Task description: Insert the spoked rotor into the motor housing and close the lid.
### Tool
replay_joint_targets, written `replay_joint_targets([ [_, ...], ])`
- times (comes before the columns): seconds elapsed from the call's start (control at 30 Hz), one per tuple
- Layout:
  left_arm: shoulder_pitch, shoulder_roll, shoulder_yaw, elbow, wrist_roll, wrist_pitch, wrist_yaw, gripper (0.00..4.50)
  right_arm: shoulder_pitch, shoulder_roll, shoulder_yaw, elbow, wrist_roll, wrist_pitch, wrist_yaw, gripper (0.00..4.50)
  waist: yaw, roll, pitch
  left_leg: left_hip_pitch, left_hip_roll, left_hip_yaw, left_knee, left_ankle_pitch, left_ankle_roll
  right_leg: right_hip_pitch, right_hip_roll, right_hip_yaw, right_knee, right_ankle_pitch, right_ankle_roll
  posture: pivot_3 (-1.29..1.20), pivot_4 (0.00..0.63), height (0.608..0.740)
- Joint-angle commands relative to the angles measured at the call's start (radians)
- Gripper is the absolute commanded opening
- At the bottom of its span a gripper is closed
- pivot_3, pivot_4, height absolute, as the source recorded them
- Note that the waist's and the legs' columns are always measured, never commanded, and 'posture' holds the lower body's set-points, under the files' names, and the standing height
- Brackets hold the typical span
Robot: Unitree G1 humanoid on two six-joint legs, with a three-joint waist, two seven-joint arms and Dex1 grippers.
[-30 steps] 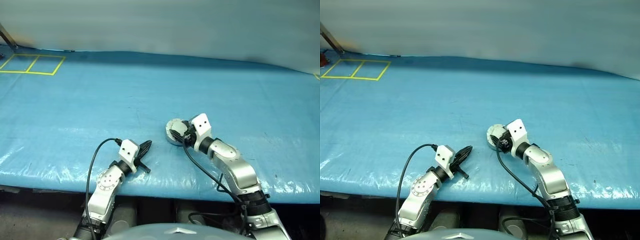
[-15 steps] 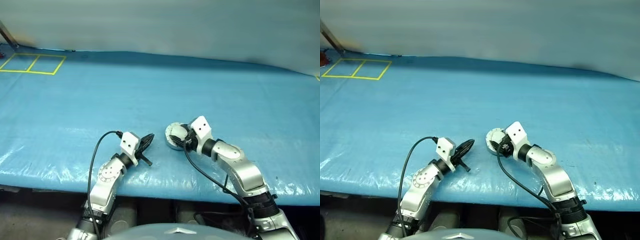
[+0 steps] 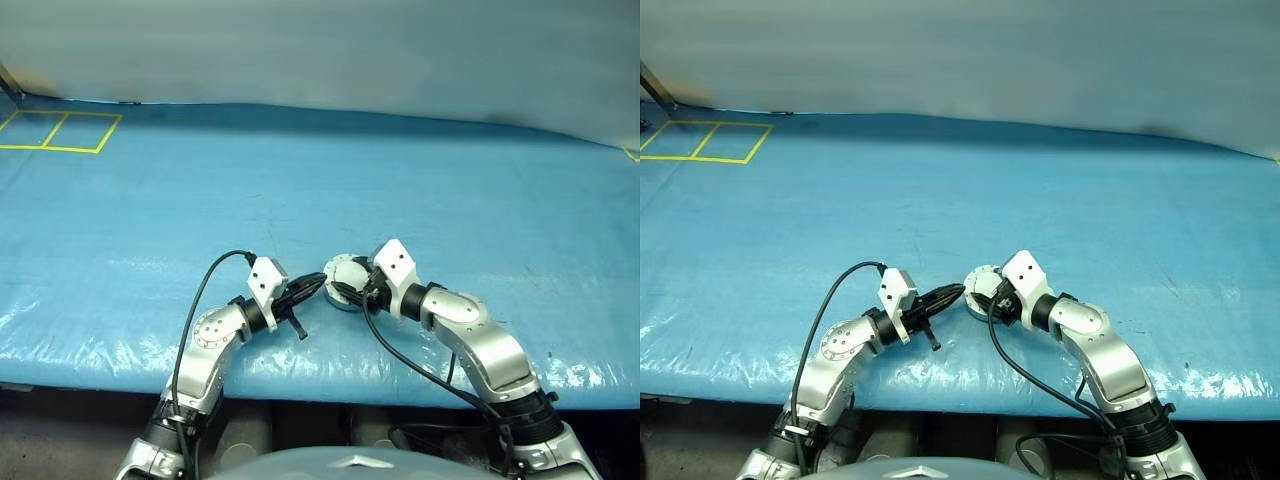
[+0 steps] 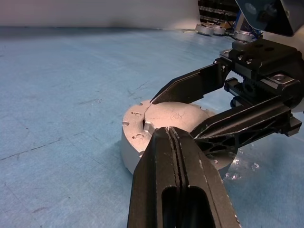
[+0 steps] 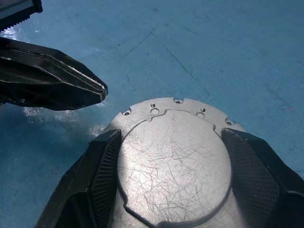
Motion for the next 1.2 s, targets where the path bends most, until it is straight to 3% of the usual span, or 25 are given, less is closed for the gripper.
replay_joint_targets([
  [0.03,-0.047,-0.019,-0.015,0.015,0.032,-0.018,0.016,0.0,0.06,0.006,0.089,0.11,-0.012,0.09,0.026,3.04,0.0,0.0,0.0,0.0,0.0,-0.001,0.0,0.0,0.0,0.001,0.0,-0.001,0.0,0.0,0.0,0.0,0.15,0.74],
  [0.2,-0.092,-0.043,-0.02,0.121,0.124,-0.046,0.091,0.0,0.06,0.011,0.081,0.115,-0.021,0.09,0.019,3.04,-0.001,0.001,-0.001,0.001,0.0,-0.003,0.0,0.0,-0.001,0.002,0.0,-0.003,0.0,0.0,0.0,0.0,0.15,0.74],
  [0.9,-0.084,-0.051,-0.074,0.171,0.164,-0.067,0.037,0.0,0.096,0.014,0.118,0.095,-0.133,-0.036,-0.018,3.04,0.004,0.005,-0.013,0.01,-0.002,-0.009,0.001,0.001,-0.002,0.01,0.0,-0.007,0.0,0.0,-0.001,0.0,0.15,0.74],
  [1.03,-0.079,-0.043,-0.072,0.174,0.171,-0.07,0.033,0.0,0.099,0.034,0.096,0.099,-0.127,-0.058,-0.017,4.3,0.004,0.005,-0.013,0.011,-0.002,-0.01,0.001,0.001,-0.002,0.012,0.0,-0.008,0.0,0.0,-0.001,0.0,0.15,0.74],
  [1.2,-0.077,-0.037,-0.074,0.177,0.174,-0.073,0.034,0.0,0.099,0.097,-0.003,0.016,0.029,0.033,0.016,4.45,0.005,0.005,-0.013,0.01,-0.002,-0.01,0.001,0.001,-0.002,0.013,0.0,-0.008,0.001,0.0,-0.001,0.0,0.15,0.74],
])
